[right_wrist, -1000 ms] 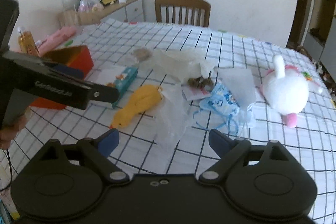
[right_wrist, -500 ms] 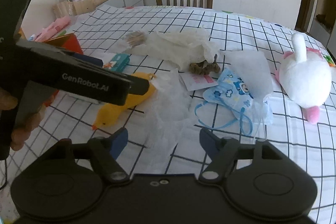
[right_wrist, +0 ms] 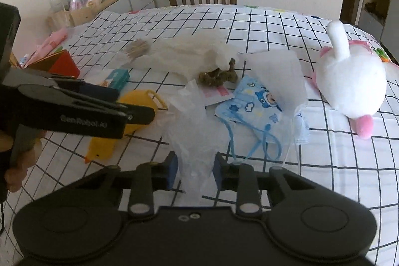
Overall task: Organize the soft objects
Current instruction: 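Grasp the yellow rubber duck with left tool while right tool grasps the clear plastic bag, then carry the duck with left tool while right tool carries the plastic bag to the tin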
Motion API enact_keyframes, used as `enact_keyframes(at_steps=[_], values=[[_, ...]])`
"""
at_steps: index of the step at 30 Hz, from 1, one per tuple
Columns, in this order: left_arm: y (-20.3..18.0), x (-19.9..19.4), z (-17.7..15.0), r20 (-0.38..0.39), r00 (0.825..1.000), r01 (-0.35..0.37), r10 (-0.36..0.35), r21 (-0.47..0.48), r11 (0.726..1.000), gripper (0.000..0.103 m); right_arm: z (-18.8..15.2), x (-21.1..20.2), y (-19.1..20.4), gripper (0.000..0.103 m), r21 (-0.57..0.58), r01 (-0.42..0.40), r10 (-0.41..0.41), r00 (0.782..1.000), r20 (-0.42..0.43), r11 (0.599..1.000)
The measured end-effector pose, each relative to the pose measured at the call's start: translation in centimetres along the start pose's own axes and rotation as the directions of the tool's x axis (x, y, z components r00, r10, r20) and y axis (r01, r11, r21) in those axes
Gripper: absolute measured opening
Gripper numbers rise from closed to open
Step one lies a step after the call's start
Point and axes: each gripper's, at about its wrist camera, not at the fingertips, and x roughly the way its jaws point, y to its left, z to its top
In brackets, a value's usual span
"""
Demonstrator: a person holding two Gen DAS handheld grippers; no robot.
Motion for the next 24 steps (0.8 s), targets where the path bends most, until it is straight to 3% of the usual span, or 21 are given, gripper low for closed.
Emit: enact_keyframes(at_steps=[3,6,16,24], values=[[-0.4,0.3,-0.2,-0.017,1.0,-0.003,0.003,0.021,1.0,0.043,0.0,0.0,0.4,0.026,-0.008,-0.01,0.01,1.0,0.0,1.0],[-0.3,0.4,-0.3,-0.018,1.0,-0.022,0.022,0.024,0.999,0.037,0.1,-0.1,0.9,0.022,-0.02,-0.013,0.013,1.0,0.004,1.0],[0.4,-0.8,-0.5,0.002,1.0,-0.02,0.02,-0.009,1.0,0.032,0.5,-2.1,2.1,0.01,-0.029,-0.025,0.027,0.998,0.065,0.999],[1.5,-3.3,-0.8,0.02,1.0,-0.015,0.016,-0.05,0.999,0.032,0.9,-4.3,3.3,0.01,-0.03,-0.052,0.054,0.994,0.095,0.998]])
